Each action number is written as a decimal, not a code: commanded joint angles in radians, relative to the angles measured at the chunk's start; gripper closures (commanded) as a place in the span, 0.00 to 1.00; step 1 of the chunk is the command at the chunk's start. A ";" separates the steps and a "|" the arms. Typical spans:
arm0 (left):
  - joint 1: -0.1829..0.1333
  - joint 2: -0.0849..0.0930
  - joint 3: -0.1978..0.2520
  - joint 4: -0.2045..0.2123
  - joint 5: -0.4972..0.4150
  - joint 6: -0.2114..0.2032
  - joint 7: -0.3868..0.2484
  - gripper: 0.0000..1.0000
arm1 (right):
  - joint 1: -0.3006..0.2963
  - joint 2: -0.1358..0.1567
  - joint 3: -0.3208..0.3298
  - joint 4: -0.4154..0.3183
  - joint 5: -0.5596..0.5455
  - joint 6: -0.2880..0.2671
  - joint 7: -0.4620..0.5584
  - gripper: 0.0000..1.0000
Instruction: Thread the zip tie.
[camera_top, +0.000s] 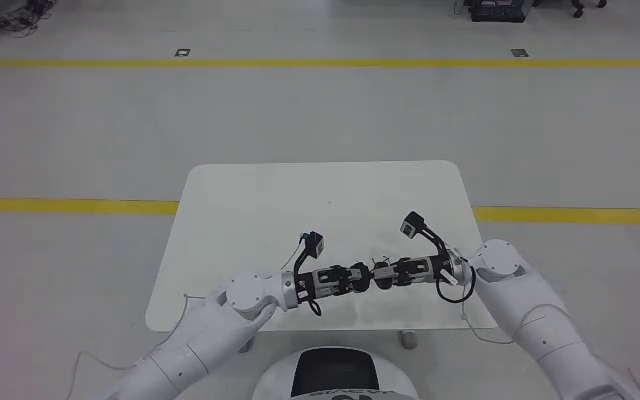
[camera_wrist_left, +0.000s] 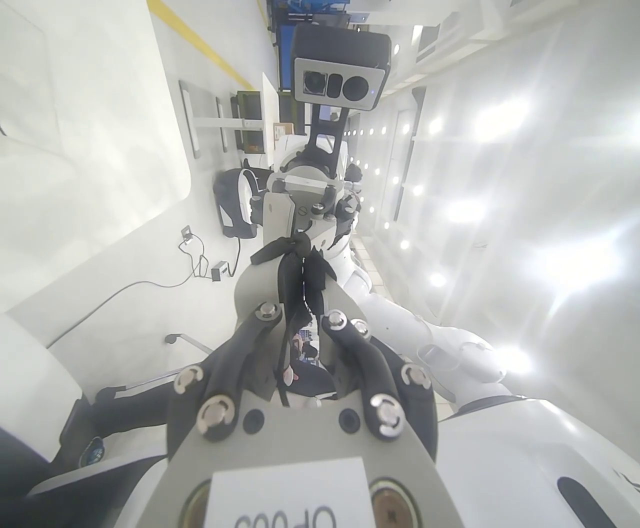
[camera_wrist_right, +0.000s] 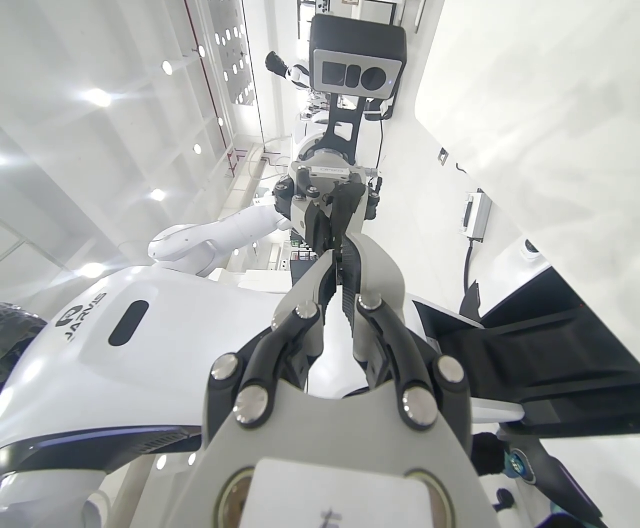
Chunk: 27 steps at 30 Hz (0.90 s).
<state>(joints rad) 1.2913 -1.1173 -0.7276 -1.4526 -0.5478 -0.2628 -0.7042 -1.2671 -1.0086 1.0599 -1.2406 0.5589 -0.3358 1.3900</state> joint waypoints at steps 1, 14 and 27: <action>0.000 0.000 0.000 0.000 0.001 -0.001 0.001 0.96 | 0.001 0.000 -0.001 0.001 0.002 -0.002 0.000 1.00; 0.003 -0.002 -0.003 0.005 -0.007 -0.005 0.004 0.85 | -0.001 0.000 0.000 -0.003 0.002 -0.004 0.000 1.00; 0.005 -0.003 -0.005 0.003 -0.004 -0.002 0.004 0.90 | -0.003 0.000 -0.001 -0.006 -0.002 -0.002 0.000 1.00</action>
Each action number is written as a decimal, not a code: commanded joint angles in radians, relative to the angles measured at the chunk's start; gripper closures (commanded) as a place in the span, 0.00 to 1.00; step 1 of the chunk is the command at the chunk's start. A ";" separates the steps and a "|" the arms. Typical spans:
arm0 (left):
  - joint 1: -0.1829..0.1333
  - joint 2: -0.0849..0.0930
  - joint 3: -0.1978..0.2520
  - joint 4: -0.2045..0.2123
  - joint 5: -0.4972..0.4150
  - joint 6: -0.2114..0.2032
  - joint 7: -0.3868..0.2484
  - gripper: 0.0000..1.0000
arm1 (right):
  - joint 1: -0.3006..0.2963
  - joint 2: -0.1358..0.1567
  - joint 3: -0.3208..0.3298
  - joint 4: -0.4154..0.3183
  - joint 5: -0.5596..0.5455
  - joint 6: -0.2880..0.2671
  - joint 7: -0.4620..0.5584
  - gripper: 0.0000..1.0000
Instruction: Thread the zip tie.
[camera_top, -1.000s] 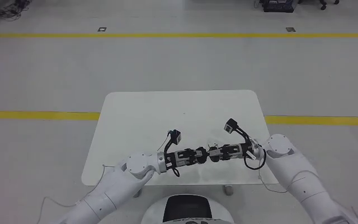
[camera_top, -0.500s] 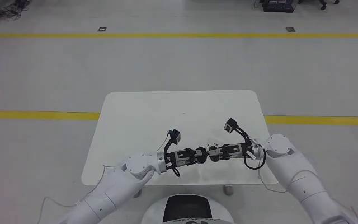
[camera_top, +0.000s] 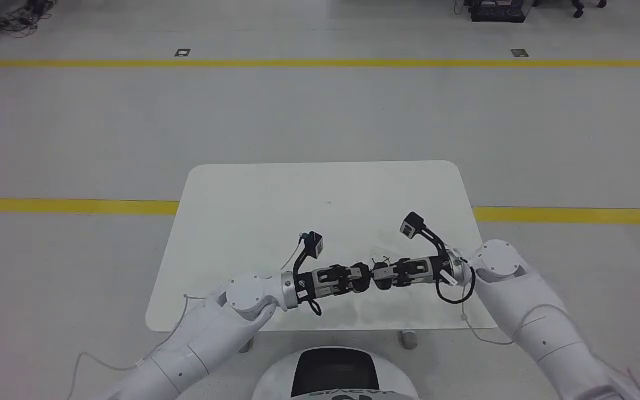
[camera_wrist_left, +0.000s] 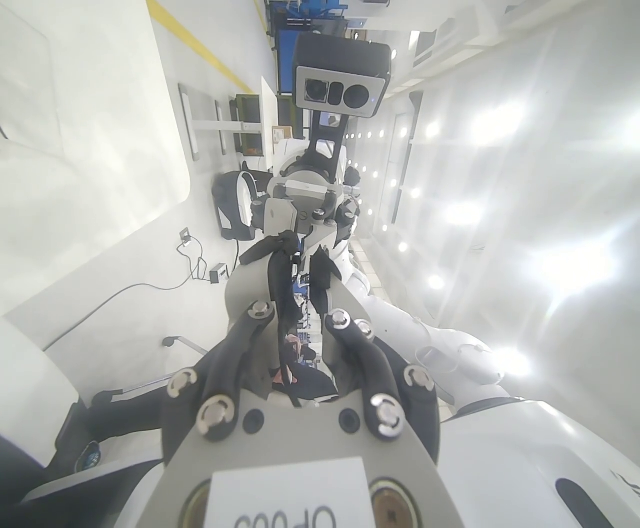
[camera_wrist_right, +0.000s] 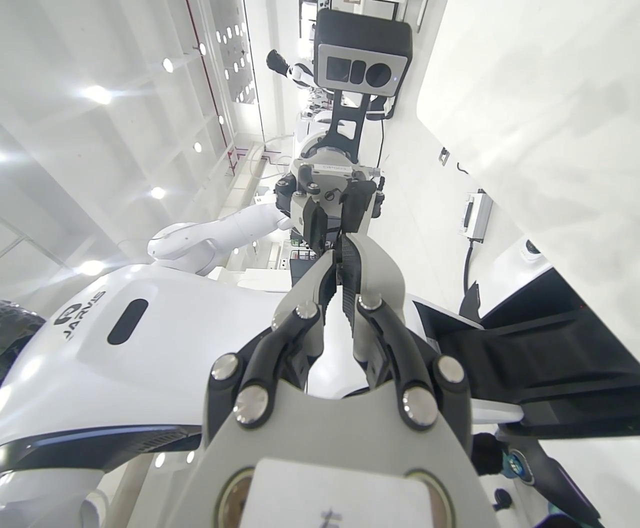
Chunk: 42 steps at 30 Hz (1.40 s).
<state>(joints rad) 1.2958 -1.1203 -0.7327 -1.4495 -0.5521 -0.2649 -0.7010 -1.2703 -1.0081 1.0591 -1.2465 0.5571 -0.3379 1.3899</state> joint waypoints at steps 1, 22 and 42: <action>0.000 0.000 0.000 0.000 0.000 -0.001 0.000 0.90 | 0.000 0.000 0.000 0.000 0.000 0.000 0.000 1.00; 0.000 -0.003 0.001 0.002 0.010 0.005 0.001 1.00 | -0.002 0.001 0.000 0.001 0.000 -0.002 0.000 1.00; 0.024 0.003 -0.001 -0.057 0.116 -0.031 0.054 1.00 | -0.053 0.024 0.080 -0.042 0.022 -0.002 0.000 0.00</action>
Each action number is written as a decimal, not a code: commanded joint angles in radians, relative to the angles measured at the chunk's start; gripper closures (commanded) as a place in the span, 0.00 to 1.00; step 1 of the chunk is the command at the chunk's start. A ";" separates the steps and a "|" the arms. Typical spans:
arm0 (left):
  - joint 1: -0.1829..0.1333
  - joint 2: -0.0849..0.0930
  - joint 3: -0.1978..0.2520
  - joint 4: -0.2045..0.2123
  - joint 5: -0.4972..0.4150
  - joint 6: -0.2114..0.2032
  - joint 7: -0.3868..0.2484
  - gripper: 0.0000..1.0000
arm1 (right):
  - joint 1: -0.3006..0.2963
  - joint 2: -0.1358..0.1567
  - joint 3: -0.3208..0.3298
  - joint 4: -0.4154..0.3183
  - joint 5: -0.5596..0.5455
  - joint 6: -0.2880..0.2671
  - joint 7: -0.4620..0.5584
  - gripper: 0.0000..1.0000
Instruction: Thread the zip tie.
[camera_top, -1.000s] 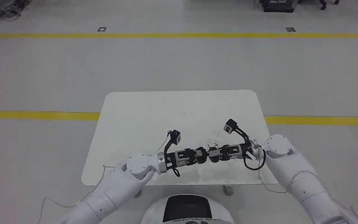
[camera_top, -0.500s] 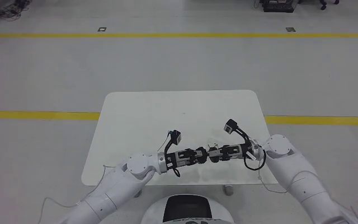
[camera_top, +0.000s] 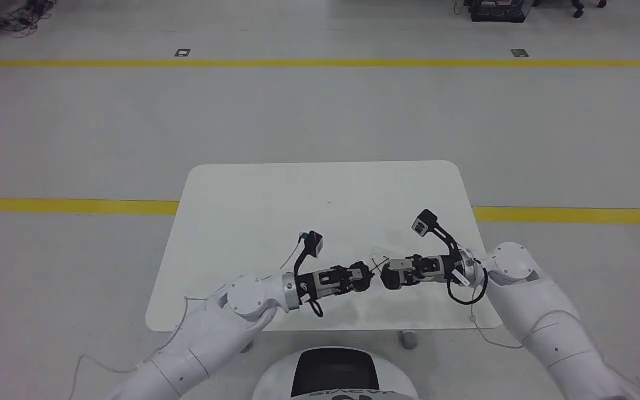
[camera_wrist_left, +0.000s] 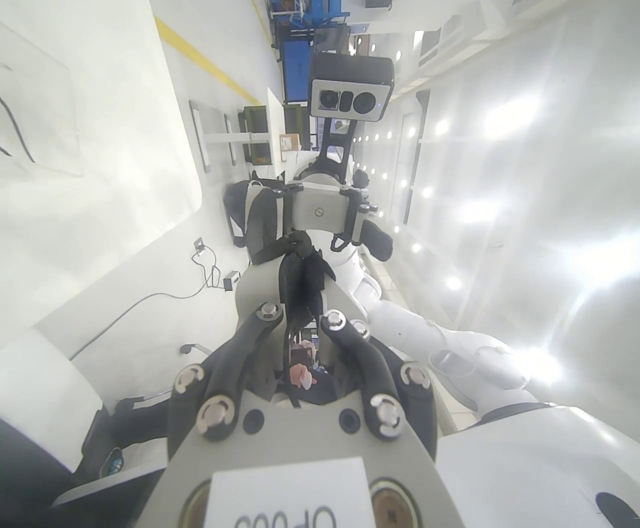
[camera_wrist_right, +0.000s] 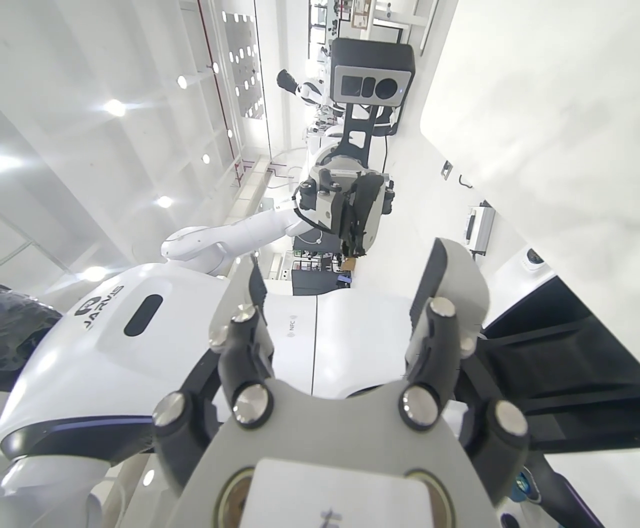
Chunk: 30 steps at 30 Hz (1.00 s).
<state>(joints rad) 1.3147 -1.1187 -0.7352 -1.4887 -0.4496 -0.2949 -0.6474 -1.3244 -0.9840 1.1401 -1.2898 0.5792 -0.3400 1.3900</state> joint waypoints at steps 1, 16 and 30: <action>0.007 0.002 0.002 -0.024 0.016 0.000 0.001 1.00 | 0.001 0.000 -0.001 0.001 0.000 0.000 0.000 0.00; 0.035 0.016 -0.051 -0.003 0.025 -0.029 0.050 1.00 | 0.001 0.000 -0.001 0.001 0.000 0.000 0.000 0.00; 0.165 0.068 -0.218 -0.077 0.061 -0.045 0.065 1.00 | 0.001 0.000 -0.001 0.001 0.000 0.000 0.000 0.00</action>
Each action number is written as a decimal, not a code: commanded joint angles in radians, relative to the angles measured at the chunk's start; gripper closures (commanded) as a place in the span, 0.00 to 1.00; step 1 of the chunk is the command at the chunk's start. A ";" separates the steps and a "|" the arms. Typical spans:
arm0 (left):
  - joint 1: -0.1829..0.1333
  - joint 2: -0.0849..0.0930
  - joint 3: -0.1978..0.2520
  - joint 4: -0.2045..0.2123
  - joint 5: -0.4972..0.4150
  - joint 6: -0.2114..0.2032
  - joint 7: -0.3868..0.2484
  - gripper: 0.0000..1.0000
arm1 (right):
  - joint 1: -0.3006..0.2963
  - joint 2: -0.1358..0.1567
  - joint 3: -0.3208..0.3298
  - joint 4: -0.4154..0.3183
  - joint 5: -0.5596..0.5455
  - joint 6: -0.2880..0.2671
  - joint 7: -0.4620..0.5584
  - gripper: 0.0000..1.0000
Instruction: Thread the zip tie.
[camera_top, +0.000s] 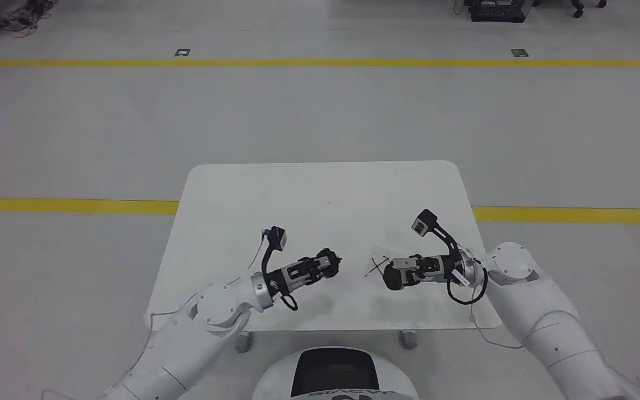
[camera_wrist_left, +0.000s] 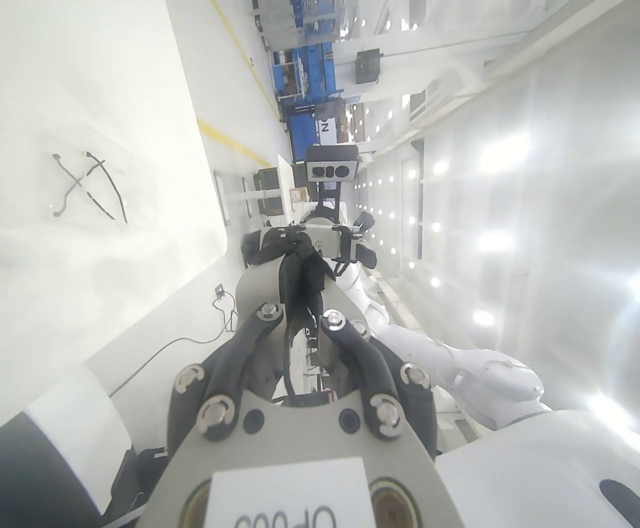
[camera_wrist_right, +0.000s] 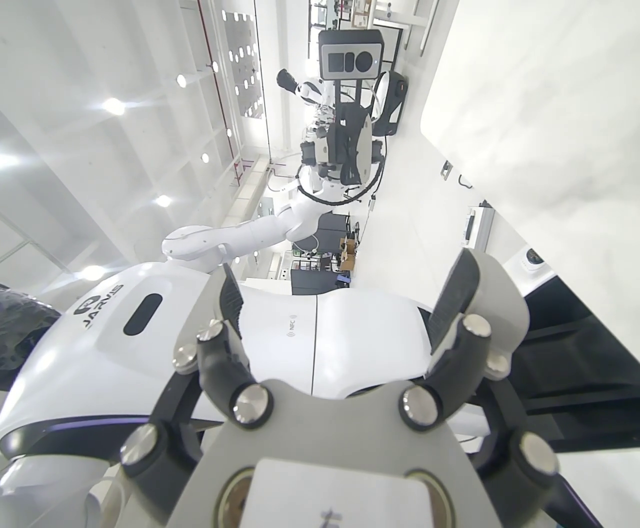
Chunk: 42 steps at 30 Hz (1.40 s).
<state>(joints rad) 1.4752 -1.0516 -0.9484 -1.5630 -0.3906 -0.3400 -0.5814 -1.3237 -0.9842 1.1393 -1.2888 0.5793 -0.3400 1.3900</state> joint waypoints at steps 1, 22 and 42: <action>0.009 0.002 -0.008 -0.006 0.002 0.000 -0.002 1.00 | 0.000 0.000 0.000 0.000 0.000 0.000 0.000 0.00; 0.008 -0.003 0.006 -0.005 0.034 0.000 0.007 1.00 | 0.040 0.028 -0.011 -0.185 -0.667 0.224 -0.287 0.00; 0.003 -0.010 0.064 -0.006 0.121 0.028 0.035 1.00 | 0.262 -0.032 -0.248 -0.070 -0.878 0.418 -0.219 0.00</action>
<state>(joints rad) 1.4790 -1.0607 -0.8867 -1.5697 -0.2700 -0.3126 -0.5464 -1.0753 -1.0097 0.9079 -1.3756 -0.3059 0.0782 1.1703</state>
